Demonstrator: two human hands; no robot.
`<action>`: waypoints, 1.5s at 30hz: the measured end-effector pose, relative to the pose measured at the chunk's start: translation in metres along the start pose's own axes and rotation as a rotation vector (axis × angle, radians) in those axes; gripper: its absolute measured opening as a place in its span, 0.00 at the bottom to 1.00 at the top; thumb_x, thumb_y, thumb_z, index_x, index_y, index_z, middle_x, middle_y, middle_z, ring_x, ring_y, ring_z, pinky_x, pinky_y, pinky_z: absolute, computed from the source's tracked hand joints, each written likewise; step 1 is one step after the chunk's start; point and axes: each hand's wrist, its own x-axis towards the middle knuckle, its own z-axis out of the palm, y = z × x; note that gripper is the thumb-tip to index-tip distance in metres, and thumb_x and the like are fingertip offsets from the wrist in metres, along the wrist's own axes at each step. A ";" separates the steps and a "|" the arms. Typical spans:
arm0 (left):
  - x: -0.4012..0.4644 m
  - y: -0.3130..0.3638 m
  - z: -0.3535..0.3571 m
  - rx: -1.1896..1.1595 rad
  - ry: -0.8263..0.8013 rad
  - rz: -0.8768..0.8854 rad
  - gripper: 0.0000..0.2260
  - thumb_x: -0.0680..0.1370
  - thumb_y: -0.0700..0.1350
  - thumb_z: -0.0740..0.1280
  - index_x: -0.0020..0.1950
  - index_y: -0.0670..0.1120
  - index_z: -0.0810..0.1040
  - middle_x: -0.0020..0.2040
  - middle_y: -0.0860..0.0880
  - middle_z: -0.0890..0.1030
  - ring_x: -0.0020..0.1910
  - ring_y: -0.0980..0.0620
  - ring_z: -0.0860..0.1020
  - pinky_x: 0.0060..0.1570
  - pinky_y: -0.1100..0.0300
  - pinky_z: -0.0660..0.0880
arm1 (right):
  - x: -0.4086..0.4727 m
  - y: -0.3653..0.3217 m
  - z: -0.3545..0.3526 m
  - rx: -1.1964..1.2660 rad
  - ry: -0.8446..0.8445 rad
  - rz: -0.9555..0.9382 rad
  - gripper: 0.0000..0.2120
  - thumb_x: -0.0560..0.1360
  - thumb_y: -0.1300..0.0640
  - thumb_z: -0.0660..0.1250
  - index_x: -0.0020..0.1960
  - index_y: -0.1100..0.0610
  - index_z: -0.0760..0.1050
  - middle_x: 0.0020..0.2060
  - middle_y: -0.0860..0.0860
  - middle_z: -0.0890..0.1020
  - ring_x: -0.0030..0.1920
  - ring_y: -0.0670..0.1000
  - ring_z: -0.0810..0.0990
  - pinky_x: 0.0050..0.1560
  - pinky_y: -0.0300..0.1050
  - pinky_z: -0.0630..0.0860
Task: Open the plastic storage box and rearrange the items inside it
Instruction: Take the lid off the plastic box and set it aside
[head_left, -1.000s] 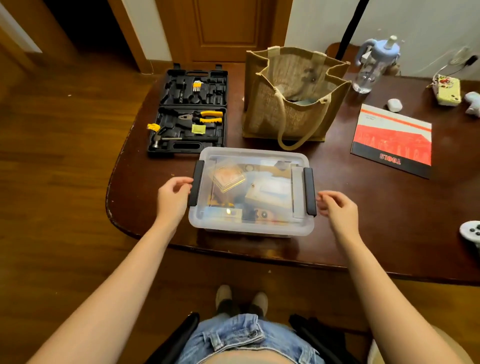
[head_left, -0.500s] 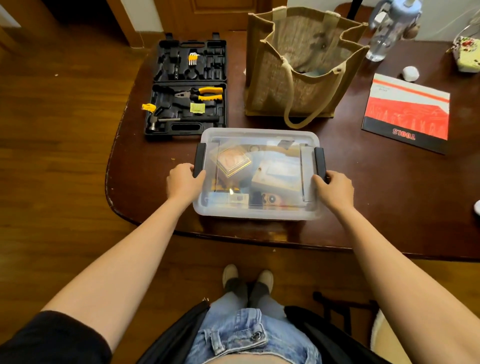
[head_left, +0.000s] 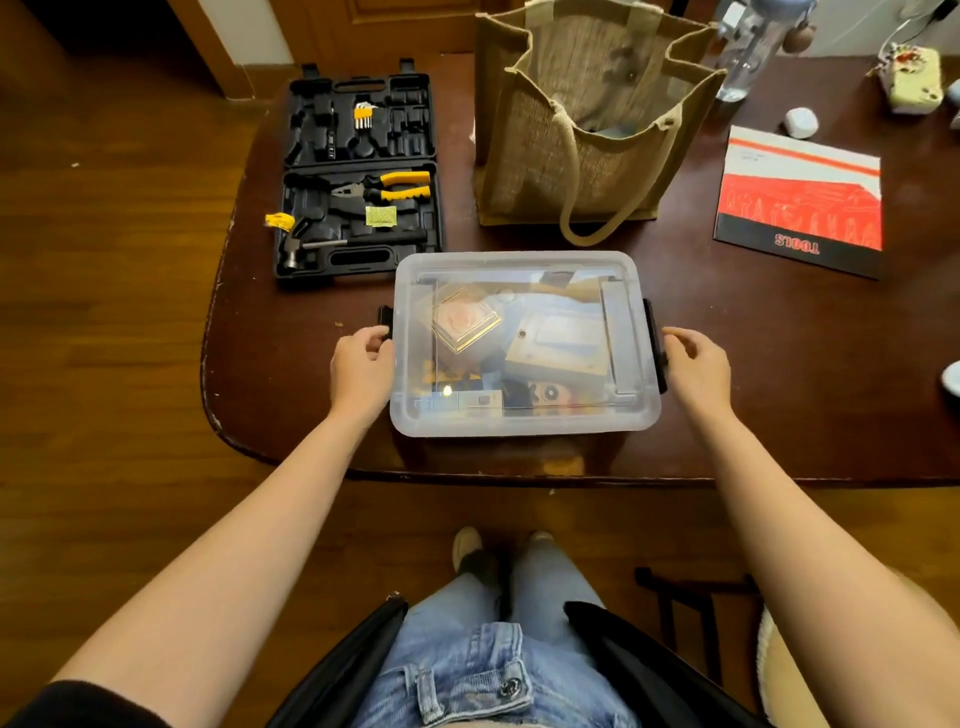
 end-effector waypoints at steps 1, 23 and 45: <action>-0.002 0.003 0.002 -0.009 -0.017 0.013 0.11 0.80 0.45 0.60 0.58 0.48 0.79 0.49 0.52 0.78 0.45 0.56 0.75 0.46 0.59 0.70 | -0.001 -0.002 0.002 -0.004 -0.011 0.002 0.14 0.80 0.58 0.57 0.60 0.60 0.77 0.57 0.56 0.80 0.57 0.53 0.77 0.59 0.47 0.72; -0.044 0.145 0.079 -0.525 -0.083 0.036 0.13 0.78 0.36 0.64 0.49 0.55 0.79 0.42 0.61 0.81 0.40 0.69 0.79 0.36 0.73 0.75 | 0.065 0.003 -0.119 0.611 -0.039 0.033 0.07 0.78 0.65 0.61 0.46 0.55 0.74 0.28 0.46 0.82 0.26 0.41 0.79 0.31 0.34 0.76; -0.110 0.279 0.330 -0.570 -0.799 -0.300 0.18 0.83 0.54 0.54 0.62 0.44 0.73 0.52 0.42 0.79 0.46 0.46 0.80 0.47 0.53 0.78 | 0.097 0.169 -0.263 1.129 0.256 0.182 0.17 0.73 0.76 0.61 0.49 0.57 0.77 0.41 0.45 0.85 0.46 0.41 0.82 0.49 0.33 0.76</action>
